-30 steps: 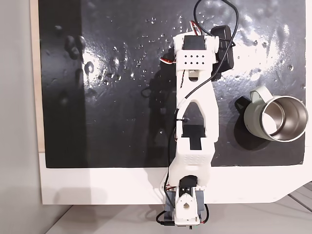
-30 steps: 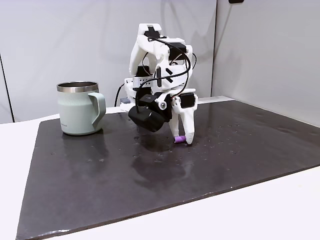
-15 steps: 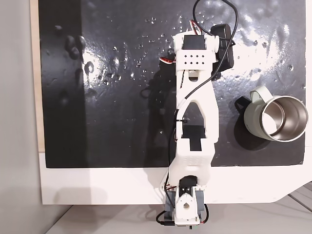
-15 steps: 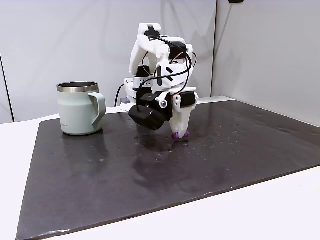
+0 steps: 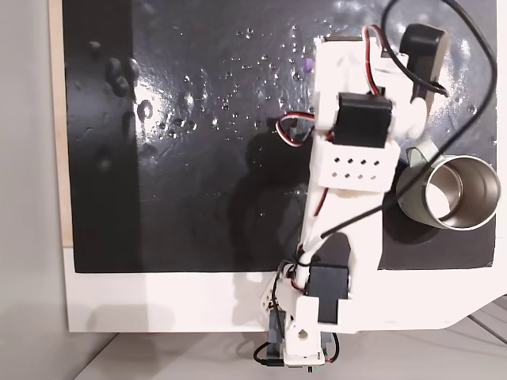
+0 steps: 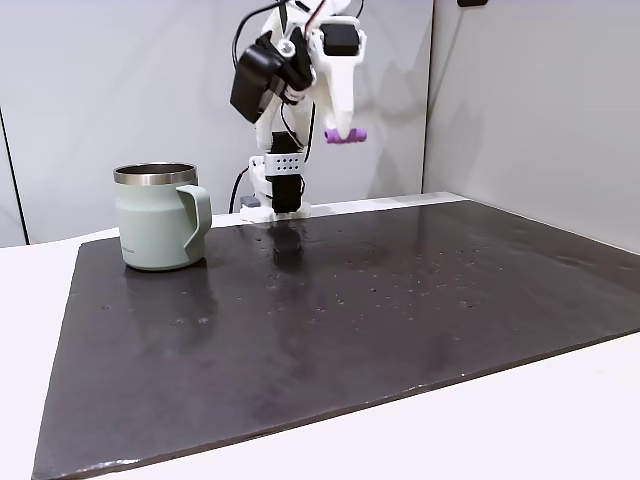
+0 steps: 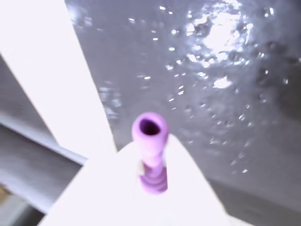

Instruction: Grasp a pengrip and put it in the cup.

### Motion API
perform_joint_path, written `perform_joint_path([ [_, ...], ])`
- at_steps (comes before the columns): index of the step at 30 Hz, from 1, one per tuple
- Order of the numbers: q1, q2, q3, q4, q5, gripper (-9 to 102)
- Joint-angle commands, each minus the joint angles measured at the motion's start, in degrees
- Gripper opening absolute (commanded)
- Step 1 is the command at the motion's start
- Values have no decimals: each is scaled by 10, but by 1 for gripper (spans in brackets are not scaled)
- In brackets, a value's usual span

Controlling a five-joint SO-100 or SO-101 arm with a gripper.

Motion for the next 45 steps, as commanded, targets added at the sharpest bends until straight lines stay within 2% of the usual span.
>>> perform_joint_path([
  [1, 38, 85, 32, 11, 23, 0],
  [13, 258, 321, 209, 77, 81, 0],
  [22, 436, 381, 287, 87, 43, 0],
  [26, 503, 373, 296, 66, 14, 0],
  [36, 533, 294, 267, -42, -14, 0],
  [39, 526, 275, 258, -50, -25, 0],
  [41, 520, 274, 258, -46, -33, 5],
  [45, 519, 280, 258, -40, -34, 29],
])
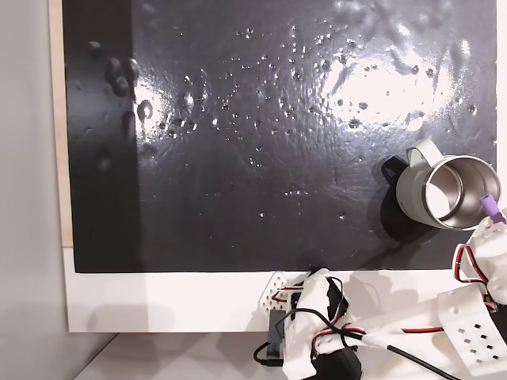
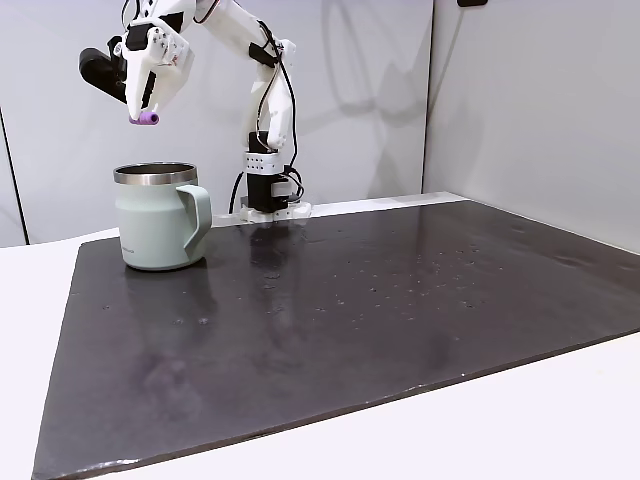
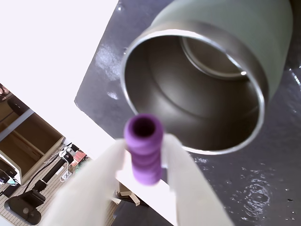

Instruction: Grasp a pengrip and put it in the cup.

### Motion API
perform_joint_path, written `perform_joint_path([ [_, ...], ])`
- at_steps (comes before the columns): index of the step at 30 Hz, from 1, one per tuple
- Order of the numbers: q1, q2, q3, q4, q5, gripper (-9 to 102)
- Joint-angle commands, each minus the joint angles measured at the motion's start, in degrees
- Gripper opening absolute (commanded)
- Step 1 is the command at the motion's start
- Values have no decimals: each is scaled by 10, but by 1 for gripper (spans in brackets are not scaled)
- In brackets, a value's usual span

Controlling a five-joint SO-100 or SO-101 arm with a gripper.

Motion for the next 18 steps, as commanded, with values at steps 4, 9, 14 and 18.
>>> perform_joint_path([
  [4, -5, 4, -44, -11, -12, 32],
  [9, -8, 4, -45, -7, -13, 32],
  [14, -10, 4, -45, -3, -14, 31],
  [18, -11, 4, -44, -3, -14, 30],
])
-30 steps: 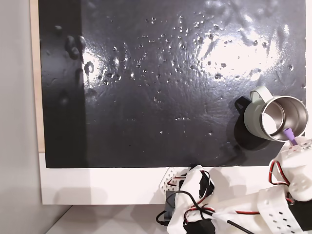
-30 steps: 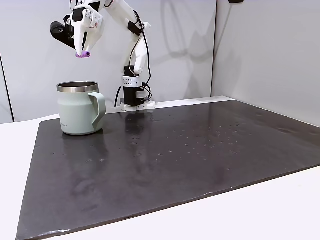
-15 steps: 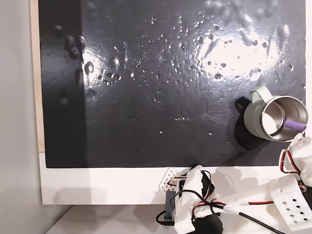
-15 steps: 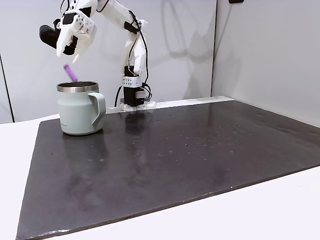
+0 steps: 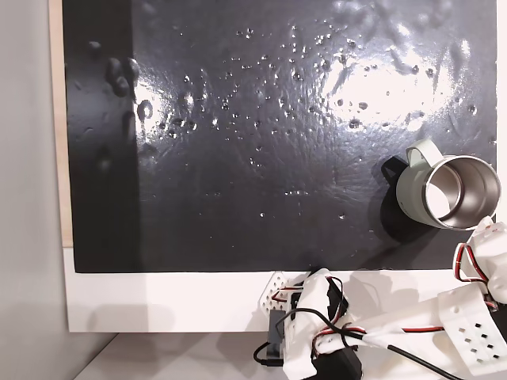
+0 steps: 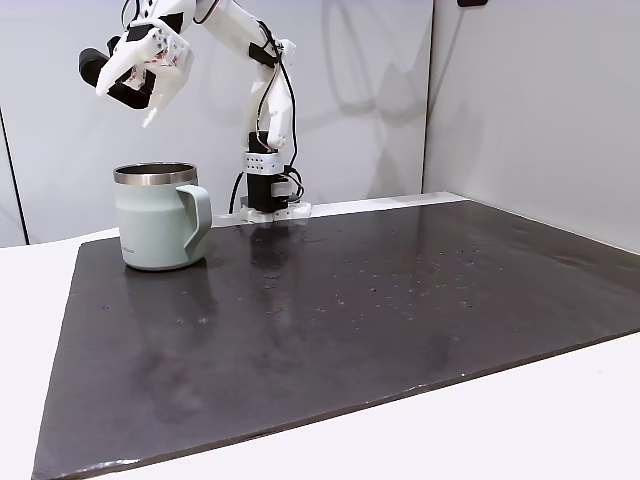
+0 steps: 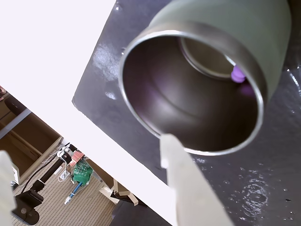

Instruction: Grasp a pengrip and put it in the cup.

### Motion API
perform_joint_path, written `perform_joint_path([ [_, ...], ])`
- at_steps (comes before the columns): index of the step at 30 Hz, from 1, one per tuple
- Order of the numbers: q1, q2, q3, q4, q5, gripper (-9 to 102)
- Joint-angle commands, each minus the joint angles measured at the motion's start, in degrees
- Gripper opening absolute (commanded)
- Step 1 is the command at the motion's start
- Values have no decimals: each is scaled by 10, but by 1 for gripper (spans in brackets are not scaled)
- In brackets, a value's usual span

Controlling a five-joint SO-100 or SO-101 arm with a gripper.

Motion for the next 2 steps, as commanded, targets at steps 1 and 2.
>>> perform_joint_path([
  [1, -11, 4, -43, -2, -12, 30],
  [2, -11, 4, -42, -2, -14, 30],
])
